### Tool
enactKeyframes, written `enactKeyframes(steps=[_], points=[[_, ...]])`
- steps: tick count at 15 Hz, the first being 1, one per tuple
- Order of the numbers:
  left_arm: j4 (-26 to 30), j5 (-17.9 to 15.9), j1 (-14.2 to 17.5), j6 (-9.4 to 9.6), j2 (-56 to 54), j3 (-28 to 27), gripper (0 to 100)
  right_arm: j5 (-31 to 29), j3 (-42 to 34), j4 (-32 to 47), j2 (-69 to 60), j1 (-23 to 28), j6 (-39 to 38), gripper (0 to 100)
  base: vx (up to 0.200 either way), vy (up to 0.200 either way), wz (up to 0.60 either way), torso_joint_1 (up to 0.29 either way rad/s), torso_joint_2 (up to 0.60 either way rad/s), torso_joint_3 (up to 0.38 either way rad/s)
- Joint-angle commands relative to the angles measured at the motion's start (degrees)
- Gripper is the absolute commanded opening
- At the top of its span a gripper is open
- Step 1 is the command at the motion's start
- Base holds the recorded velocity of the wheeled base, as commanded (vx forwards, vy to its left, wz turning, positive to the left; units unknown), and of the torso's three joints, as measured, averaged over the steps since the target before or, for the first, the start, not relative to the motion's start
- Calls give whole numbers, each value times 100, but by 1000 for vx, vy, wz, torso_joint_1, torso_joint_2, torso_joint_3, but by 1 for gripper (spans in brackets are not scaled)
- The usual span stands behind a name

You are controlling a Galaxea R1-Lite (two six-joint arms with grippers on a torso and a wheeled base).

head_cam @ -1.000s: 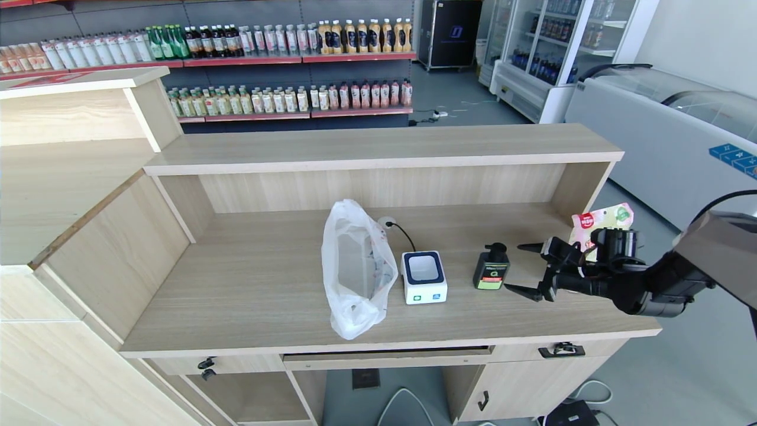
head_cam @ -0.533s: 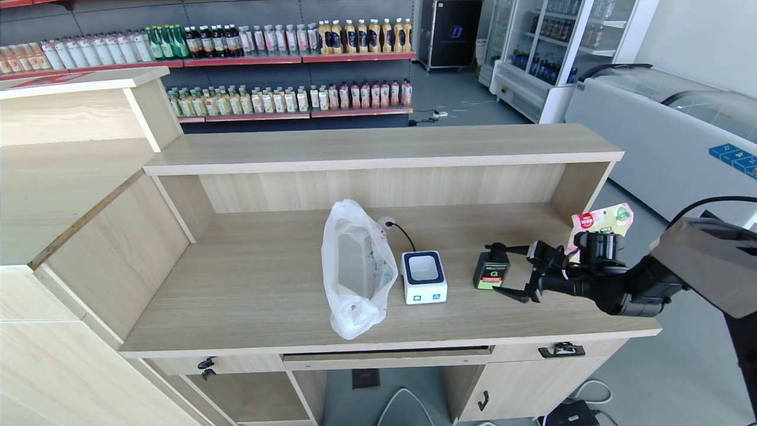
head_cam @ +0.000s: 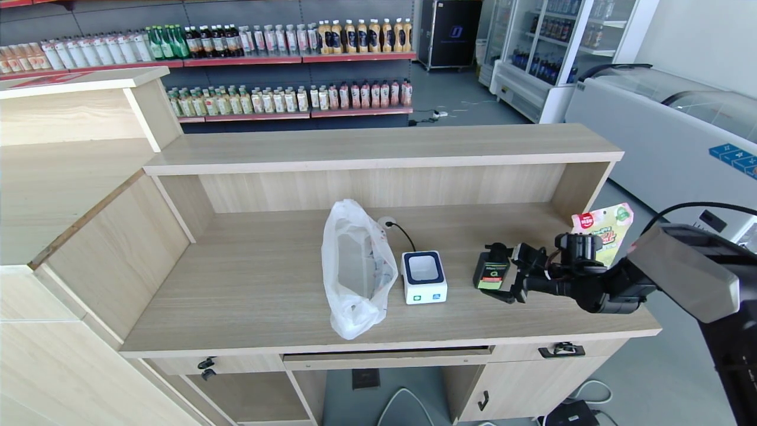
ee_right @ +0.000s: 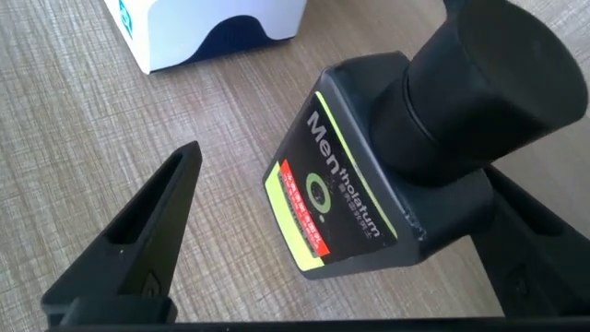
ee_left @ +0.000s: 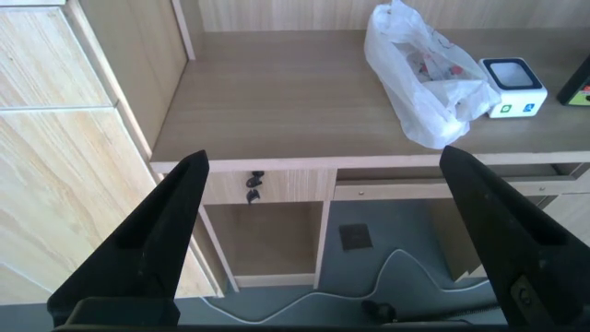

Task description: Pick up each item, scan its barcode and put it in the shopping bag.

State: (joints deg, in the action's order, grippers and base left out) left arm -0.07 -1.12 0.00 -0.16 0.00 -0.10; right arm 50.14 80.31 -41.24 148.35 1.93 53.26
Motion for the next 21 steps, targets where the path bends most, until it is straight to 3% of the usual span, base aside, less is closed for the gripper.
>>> enactKeyframes(steps=[1,10,11,15,21], points=[[-1,-2,0,-2,9,1,100,5,248,116,168,-43,0,100,0,0,0,0,0,0],[-1,-2,0,-2,9,1,100,145,1145,898,485,-324,-26,100,0,0,0,0,0,0],[-1,-2,0,-2,9,1,100,145,1136,934,485,-324,-26,0,0,0,0,0,0,0],[-1,-2,0,-2,9,1,100,119,696,898,142,-193,9,0,0,0,0,0,0,0],[-1,-2,0,-2,9,1,100,233,28,855,-1317,449,-26,0,0,0,0,0,0,0]])
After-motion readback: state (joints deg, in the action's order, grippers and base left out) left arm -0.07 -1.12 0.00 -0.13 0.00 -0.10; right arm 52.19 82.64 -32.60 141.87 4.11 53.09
